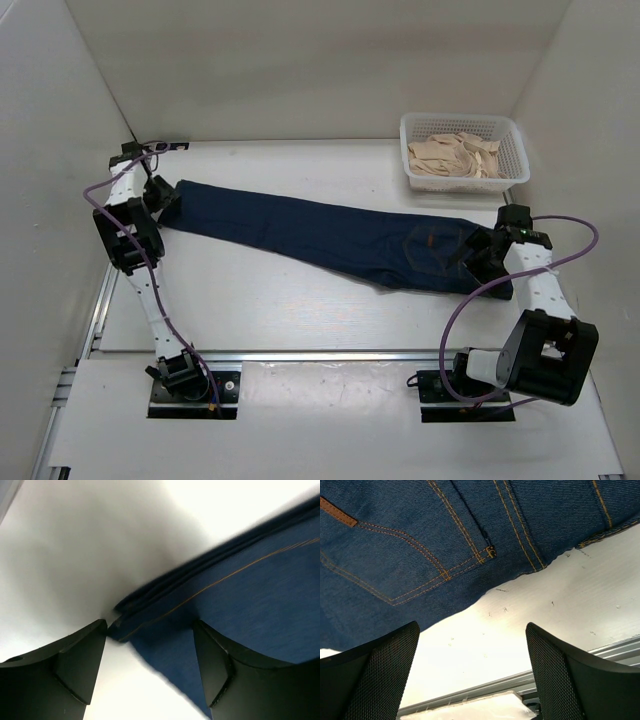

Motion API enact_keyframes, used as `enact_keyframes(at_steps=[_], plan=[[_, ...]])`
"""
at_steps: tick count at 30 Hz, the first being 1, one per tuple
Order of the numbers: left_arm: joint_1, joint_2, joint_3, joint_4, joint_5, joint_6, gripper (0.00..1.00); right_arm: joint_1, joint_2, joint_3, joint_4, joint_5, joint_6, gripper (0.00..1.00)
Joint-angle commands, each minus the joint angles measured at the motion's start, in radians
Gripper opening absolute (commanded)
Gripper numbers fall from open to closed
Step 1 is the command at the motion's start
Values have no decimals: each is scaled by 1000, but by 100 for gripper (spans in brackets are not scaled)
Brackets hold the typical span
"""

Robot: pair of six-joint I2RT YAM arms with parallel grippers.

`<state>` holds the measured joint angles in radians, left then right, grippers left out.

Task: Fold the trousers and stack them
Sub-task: Fold the trousers

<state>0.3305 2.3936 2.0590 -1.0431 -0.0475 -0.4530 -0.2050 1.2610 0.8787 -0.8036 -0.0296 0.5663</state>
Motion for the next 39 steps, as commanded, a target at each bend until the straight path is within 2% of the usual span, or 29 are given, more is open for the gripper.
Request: enact_keyframes(at_steps=[1, 4, 7, 9, 13, 15, 21, 25, 27, 30, 32, 39], plan=[[-8, 44, 111, 45, 37, -12, 81, -10, -18, 31, -5, -50, -20, 91], [-8, 84, 154, 45, 37, -12, 78, -10, -29, 42, -5, -50, -20, 91], [-19, 107, 179, 45, 61, 0, 50, -10, -29, 42, -14, -50, -20, 91], [-28, 116, 213, 28, 49, -12, 11, -10, -38, 42, -14, -50, -20, 91], [-28, 23, 239, -1, -18, -30, 10, -10, -86, 42, -14, -40, -11, 91], [-38, -83, 207, 8, -60, -18, 10, -10, -100, 51, -14, -39, -11, 91], [-146, -321, 168, 8, -58, 100, 10, -10, -156, 60, -34, -7, -11, 91], [-264, -442, 95, 8, -63, 123, 10, -10, -176, 98, -34, 3, -20, 91], [-367, -484, 58, 8, -63, 110, 10, -10, -187, 98, -34, 3, -29, 91], [-533, -516, 13, 8, -139, 57, 10, -10, -196, 108, -34, -6, -29, 91], [-637, -516, 3, 20, -175, 9, 10, -10, -221, 108, -43, -19, -29, 91], [-858, -507, -36, 63, -228, -101, 10, -10, -272, 77, -52, -29, -29, 91]])
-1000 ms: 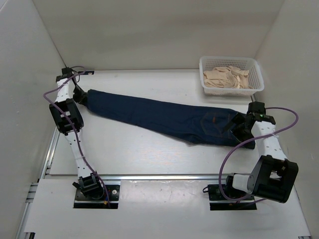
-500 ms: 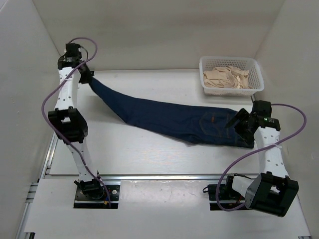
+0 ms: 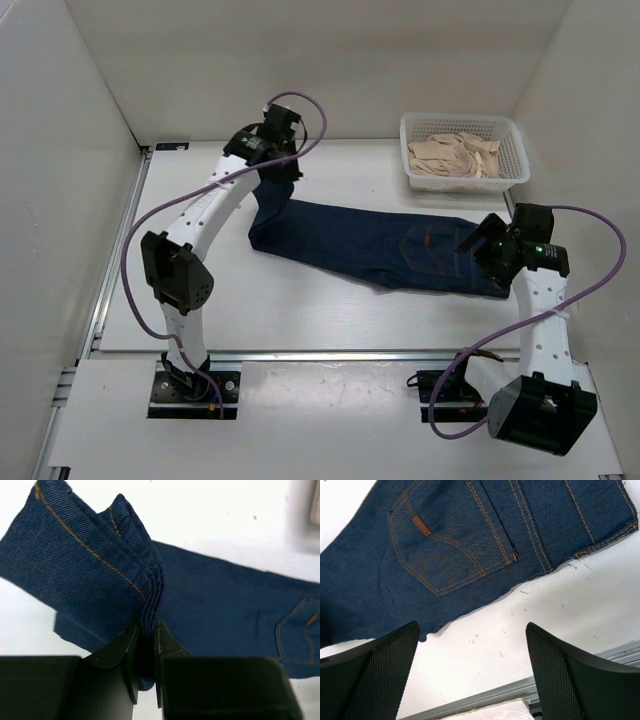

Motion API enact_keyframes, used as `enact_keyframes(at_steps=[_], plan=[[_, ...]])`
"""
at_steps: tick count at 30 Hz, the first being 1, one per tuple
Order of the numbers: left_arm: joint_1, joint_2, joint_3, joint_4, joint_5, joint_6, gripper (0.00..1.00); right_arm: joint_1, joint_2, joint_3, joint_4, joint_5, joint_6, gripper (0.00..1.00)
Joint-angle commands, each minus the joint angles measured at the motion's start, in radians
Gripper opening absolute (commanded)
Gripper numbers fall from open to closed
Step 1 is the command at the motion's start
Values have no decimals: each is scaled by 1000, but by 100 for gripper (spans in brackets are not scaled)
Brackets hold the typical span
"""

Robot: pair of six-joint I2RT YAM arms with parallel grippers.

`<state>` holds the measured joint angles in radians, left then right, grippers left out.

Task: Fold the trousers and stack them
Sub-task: Fold the trousers

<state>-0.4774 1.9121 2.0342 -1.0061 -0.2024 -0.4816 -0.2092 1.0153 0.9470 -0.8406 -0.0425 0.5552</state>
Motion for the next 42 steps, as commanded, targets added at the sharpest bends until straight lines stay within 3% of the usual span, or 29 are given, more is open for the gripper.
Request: enact_keyframes(at_steps=[1, 6, 10, 20, 21, 23, 25, 28, 30, 31, 35, 38, 41, 42], plan=[[-67, -25, -20, 26, -74, -83, 10, -6, -35, 9, -15, -16, -18, 91], [-136, -2, -14, 46, -26, -104, 10, -6, -46, 9, -15, -36, -28, 91], [-194, 53, 69, 46, -3, -33, 10, -6, -46, 9, -15, -36, -28, 91], [-257, 171, 148, 26, 139, 9, 10, -6, -46, -1, -25, -14, -28, 91], [-257, 215, 164, 26, 149, 9, 22, -6, -46, -1, -25, -14, -28, 91], [-257, 273, 254, -66, 187, 9, 88, -6, -46, -1, -25, -14, -28, 91], [-257, 315, 296, -124, 187, 20, 94, -6, -46, -1, -34, -14, -28, 91], [-257, 254, 262, -98, 173, 47, 94, -6, -46, -1, -34, -14, -28, 91], [-247, 197, 207, -51, 204, 76, 87, -6, -46, -1, -34, -14, -28, 91], [-247, 188, 192, -42, 204, 77, 68, -6, -37, -10, -34, -14, -28, 91], [-247, 232, 182, -52, 225, 100, 13, -6, -37, -19, -15, -37, -18, 91], [-256, 301, 204, -63, 236, 86, 18, -6, -37, -19, -15, -37, -18, 91], [-282, 367, 245, -63, 236, 61, 42, -6, -37, -19, -15, -37, -18, 91], [-294, 386, 265, -63, 236, 61, 63, -6, -37, -19, -15, -37, -18, 91]])
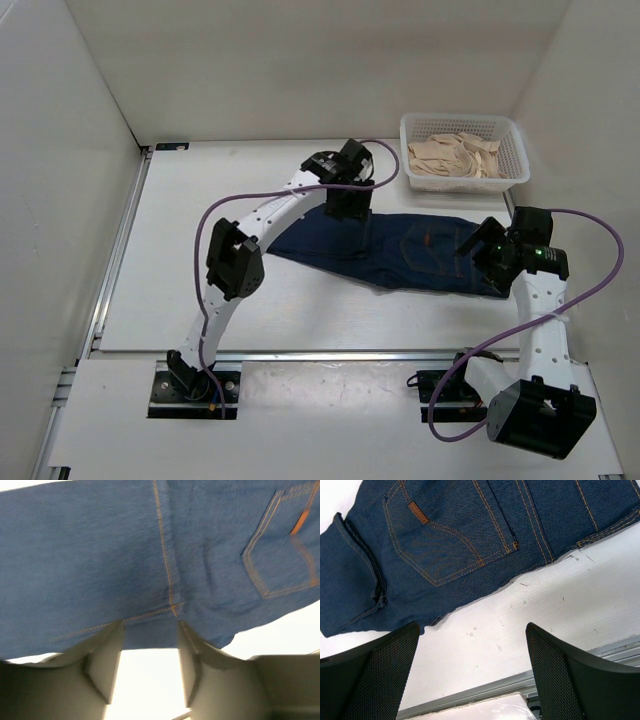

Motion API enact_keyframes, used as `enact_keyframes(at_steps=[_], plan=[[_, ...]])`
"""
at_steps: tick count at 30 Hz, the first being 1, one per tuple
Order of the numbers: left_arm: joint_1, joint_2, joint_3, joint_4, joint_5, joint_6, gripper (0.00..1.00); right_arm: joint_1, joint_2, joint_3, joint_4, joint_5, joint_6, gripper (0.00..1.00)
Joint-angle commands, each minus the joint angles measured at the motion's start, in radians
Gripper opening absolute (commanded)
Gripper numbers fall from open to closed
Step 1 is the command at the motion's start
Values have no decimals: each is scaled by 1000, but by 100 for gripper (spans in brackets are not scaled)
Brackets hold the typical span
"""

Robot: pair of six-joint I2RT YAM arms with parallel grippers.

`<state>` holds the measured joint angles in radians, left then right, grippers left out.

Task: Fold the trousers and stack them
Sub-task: Fold the trousers

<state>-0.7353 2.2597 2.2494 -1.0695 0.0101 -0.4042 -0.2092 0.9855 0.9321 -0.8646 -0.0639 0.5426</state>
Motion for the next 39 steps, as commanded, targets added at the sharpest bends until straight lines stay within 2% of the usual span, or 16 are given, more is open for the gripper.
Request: enact_keyframes(at_steps=[1, 5, 9, 14, 19, 23, 24, 26, 34, 39], plan=[[-36, 73, 59, 0, 24, -16, 74, -6, -7, -4, 9, -16, -6, 91], [-58, 147, 88, -18, -8, -7, 77, -6, -7, -4, 9, -16, -15, 91], [-87, 190, 122, -7, -4, 28, 72, -6, 2, -4, -1, -27, -15, 91], [-121, 242, 156, -38, -145, 24, 71, -6, 13, -4, -1, -36, -15, 91], [-121, 251, 107, -52, -189, 24, 65, -6, 13, -13, -1, -36, -24, 91], [-121, 251, 98, -52, -190, 24, 43, -6, 13, -13, -1, -36, -24, 91], [-121, 239, 98, -52, -190, 24, 26, -6, 13, -13, -1, -36, -24, 91], [-121, 226, 108, -52, -190, 24, 10, -6, 13, -13, -1, -36, -24, 91], [-121, -3, 49, -52, -223, 50, 10, -6, 4, 7, -10, -27, -24, 91], [-121, -74, -22, -52, -187, 59, 10, -6, 4, 7, -10, -45, -14, 91]])
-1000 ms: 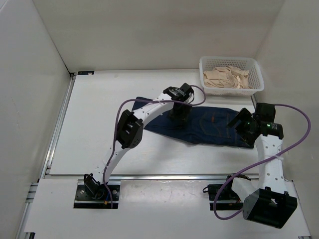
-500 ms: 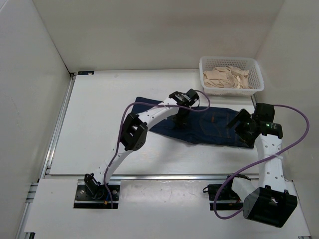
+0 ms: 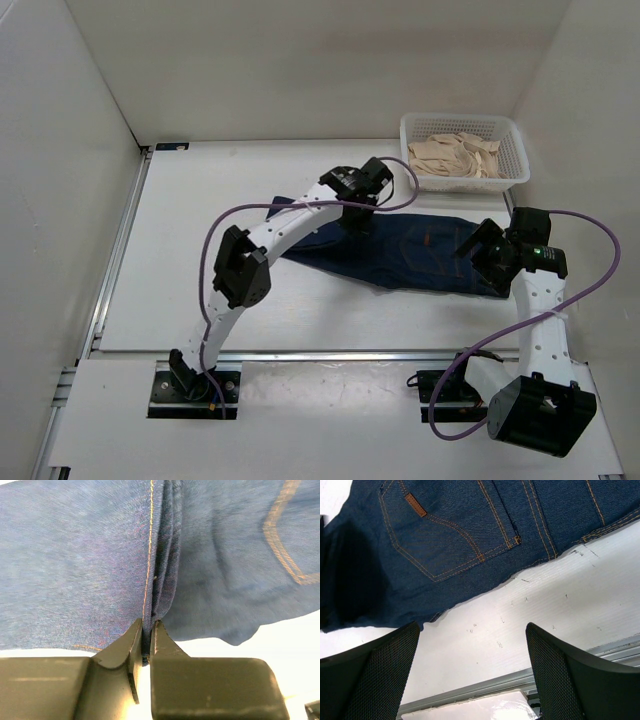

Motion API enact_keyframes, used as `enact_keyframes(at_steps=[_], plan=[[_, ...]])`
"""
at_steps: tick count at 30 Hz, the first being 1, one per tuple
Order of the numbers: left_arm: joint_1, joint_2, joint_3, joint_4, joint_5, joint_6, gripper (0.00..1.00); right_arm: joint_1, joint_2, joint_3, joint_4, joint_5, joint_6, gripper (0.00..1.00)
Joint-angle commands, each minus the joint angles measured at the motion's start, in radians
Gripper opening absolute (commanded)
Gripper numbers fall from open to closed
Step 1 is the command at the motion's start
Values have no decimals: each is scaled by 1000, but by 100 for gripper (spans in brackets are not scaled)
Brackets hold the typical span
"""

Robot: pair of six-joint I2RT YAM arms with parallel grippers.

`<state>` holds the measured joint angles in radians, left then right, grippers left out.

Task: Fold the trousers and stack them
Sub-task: Fold the trousers

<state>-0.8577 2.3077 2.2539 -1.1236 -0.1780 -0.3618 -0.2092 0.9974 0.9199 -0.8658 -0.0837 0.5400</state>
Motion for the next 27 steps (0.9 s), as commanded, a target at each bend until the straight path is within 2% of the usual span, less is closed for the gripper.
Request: enact_keyframes(at_steps=[1, 9, 10, 11, 12, 13, 14, 16, 17, 19, 20, 22, 24, 27], plan=[[2, -134, -55, 2, 24, 17, 10, -6, 1, 10, -9, -25, -11, 91], [-17, -87, -136, 54, 87, -22, 11, -6, -9, 10, -9, -25, -11, 91], [-17, -87, -136, 54, 112, -22, 19, -6, -9, 10, -9, -25, -11, 91], [-17, -73, -136, 54, 167, -22, 35, -6, -9, 10, -9, -15, -11, 91], [-17, -73, -136, 54, 201, -8, 77, -6, -19, 10, -9, -14, -11, 91], [-17, -73, -122, 42, 221, 1, 94, -6, -19, 10, -9, -14, -11, 91], [-17, -73, -94, 30, 204, 1, 100, -6, -19, 10, -9, -14, -11, 91], [11, -108, -56, -13, 174, 11, 100, -6, -19, 10, -9, -14, -11, 91], [64, -123, -42, -25, 158, 11, 98, -6, -19, 10, -9, -14, -11, 91], [142, -192, -56, -16, 158, 11, 89, -6, -19, 10, -9, -14, -11, 91], [234, -221, -118, 2, 149, 1, 78, -6, -19, 10, -9, -14, -11, 91], [333, -287, -195, 44, 175, 1, 78, -6, -19, 10, -9, -14, -11, 91], [461, -301, -317, 96, 227, 12, 88, -6, -19, 10, -9, -36, -11, 91], [567, -312, -427, 171, 267, 23, 90, -6, 3, 20, -9, -64, -11, 91]])
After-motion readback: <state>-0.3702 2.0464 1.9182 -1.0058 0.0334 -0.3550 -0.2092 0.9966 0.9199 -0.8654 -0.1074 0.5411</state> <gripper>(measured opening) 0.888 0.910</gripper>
